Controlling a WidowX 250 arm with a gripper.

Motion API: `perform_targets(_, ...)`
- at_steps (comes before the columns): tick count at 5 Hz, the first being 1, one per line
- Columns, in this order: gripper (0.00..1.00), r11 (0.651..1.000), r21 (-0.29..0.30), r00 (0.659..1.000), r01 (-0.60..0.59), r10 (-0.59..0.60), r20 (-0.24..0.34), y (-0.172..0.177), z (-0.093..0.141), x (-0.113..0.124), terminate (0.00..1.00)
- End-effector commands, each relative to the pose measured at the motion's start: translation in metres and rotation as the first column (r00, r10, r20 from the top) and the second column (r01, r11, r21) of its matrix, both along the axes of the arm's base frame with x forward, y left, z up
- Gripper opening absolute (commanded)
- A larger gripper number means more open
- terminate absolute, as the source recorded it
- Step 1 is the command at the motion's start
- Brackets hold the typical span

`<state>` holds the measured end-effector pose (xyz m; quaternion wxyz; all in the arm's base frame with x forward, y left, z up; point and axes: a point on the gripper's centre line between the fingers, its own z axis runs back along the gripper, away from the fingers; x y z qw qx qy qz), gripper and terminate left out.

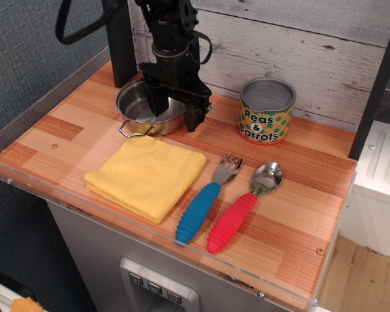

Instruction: Place the pot on the napkin

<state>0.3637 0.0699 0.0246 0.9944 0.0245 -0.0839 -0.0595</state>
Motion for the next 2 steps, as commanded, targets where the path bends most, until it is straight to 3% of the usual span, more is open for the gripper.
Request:
perform_targets(1,0.00,0.999,-0.033,0.998,-0.028,0.029,0.048,0.0143,0.0088,0.0026,0.00)
perform_targets(2,0.00,0.998,-0.049,0.998,-0.042,0.044,0.037,0.0177,0.0051,0.0022,0.00)
